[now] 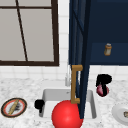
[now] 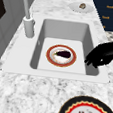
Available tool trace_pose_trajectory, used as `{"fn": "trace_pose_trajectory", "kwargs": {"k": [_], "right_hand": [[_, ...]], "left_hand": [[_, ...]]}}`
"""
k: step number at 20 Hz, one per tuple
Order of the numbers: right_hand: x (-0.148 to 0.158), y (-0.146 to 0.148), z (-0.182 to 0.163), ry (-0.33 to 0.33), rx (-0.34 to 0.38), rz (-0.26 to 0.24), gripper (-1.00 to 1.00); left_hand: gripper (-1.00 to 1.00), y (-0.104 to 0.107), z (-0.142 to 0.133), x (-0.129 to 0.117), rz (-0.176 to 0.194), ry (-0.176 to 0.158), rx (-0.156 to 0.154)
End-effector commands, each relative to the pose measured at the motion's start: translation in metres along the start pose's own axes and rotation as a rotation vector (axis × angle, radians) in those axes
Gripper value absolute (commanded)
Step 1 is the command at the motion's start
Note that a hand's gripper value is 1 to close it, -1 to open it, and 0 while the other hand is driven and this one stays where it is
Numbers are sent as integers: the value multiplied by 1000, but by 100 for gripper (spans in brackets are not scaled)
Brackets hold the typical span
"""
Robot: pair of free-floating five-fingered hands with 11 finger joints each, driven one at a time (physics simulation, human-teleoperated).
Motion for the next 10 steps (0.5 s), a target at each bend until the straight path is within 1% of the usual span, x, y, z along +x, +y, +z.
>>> {"fn": "trace_pose_trajectory", "kwargs": {"k": [1,3,10], "right_hand": [[-24,22,-22,-20,0,2,100],[-39,33,-30,-27,11,-15,100],[-83,71,-80,-21,19,-32,100]], "left_hand": [[0,0,0,0,0,0,0],[0,0,0,0,0,0,0],[0,0,0,0,0,0,0]]}}
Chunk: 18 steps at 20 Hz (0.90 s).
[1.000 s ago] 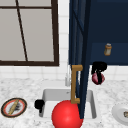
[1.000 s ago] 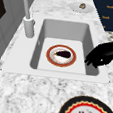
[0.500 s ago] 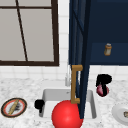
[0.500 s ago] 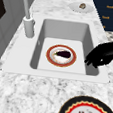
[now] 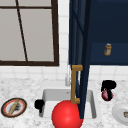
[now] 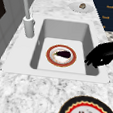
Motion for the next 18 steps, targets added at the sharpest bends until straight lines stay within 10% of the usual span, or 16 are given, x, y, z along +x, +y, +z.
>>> {"fn": "trace_pose_trajectory", "kwargs": {"k": [1,11,18], "right_hand": [[-23,16,-32,-12,-4,-23,100],[-49,61,-139,7,4,-6,100],[-63,121,-134,-7,-73,28,100]], "left_hand": [[0,0,0,0,0,0,0],[0,0,0,0,0,0,0],[0,0,0,0,0,0,0]]}}
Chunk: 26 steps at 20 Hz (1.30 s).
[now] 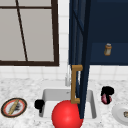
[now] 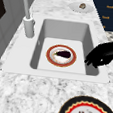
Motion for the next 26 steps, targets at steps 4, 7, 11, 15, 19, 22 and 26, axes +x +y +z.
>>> {"fn": "trace_pose_trajectory", "kwargs": {"k": [4,7,11,15,19,22,26], "right_hand": [[-3,52,-22,-1,16,-7,100],[-19,61,-49,-23,41,-26,100],[-39,66,-40,-43,77,-77,100],[-59,67,-21,-59,65,-102,100],[-84,68,0,-59,78,-99,100],[-101,70,5,-65,77,-113,100],[-131,86,-3,-78,78,-110,100]], "left_hand": [[0,0,0,0,0,0,0],[0,0,0,0,0,0,0],[0,0,0,0,0,0,0],[0,0,0,0,0,0,0],[0,0,0,0,0,0,0],[0,0,0,0,0,0,0],[0,0,0,0,0,0,0]]}}
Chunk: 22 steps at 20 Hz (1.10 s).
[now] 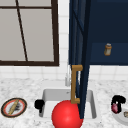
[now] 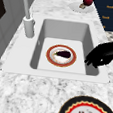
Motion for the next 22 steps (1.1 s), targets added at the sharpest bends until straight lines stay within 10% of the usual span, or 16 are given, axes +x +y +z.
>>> {"fn": "trace_pose_trajectory", "kwargs": {"k": [1,13,22], "right_hand": [[-30,11,-6,-21,-3,-22,100],[-99,54,-86,-43,31,-10,100],[-98,28,-113,-21,374,-98,100]], "left_hand": [[0,0,0,0,0,0,0],[0,0,0,0,0,0,0],[0,0,0,0,0,0,0]]}}
